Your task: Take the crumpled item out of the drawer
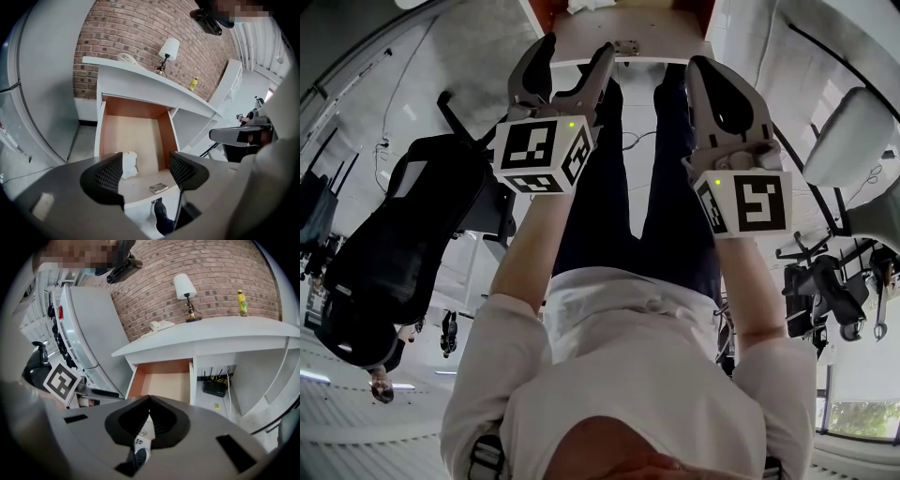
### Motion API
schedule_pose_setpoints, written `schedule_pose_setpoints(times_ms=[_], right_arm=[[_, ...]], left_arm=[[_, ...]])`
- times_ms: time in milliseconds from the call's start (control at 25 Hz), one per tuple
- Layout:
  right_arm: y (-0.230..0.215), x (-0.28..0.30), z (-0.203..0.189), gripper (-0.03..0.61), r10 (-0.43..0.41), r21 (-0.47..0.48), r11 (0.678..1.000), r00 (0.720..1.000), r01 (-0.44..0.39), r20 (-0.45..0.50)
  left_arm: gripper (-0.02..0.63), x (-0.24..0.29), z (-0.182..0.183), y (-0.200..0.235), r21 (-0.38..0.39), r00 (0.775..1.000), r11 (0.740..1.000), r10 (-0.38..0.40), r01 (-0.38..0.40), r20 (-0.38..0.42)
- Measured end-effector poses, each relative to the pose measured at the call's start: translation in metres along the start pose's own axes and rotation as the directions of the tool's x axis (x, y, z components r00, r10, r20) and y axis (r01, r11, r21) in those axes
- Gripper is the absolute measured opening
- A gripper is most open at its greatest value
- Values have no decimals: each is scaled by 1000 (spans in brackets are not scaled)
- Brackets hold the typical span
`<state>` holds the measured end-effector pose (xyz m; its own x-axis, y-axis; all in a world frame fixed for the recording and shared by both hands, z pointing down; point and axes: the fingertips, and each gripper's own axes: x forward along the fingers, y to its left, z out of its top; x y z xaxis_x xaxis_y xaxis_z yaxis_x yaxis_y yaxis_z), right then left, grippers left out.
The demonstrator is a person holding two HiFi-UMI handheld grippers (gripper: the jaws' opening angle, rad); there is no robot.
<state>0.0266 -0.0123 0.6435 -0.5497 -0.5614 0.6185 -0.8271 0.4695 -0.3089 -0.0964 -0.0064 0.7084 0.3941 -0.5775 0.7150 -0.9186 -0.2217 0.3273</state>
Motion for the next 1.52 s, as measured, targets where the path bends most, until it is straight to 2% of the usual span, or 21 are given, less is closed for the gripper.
schedule_pose_setpoints(times_ms=[800, 960, 1360, 1520], right_arm=[[-24, -6, -7, 6, -13, 23, 1000, 1000, 13, 1], [-27, -6, -6, 6, -18, 36, 999, 1000, 17, 5], [-34, -4, -10, 6, -13, 53, 998, 1000, 13, 0], [-38, -3, -13, 6, -13, 63, 998, 1000, 13, -4]], left_arm=[[298, 69, -15, 16, 56, 989, 998, 34, -26, -145], [298, 85, -18, 22, 58, 986, 996, 71, -63, -150], [296, 115, -39, 45, 92, 960, 989, 139, -120, -245], [296, 123, -45, 52, 64, 951, 988, 150, -138, -272]])
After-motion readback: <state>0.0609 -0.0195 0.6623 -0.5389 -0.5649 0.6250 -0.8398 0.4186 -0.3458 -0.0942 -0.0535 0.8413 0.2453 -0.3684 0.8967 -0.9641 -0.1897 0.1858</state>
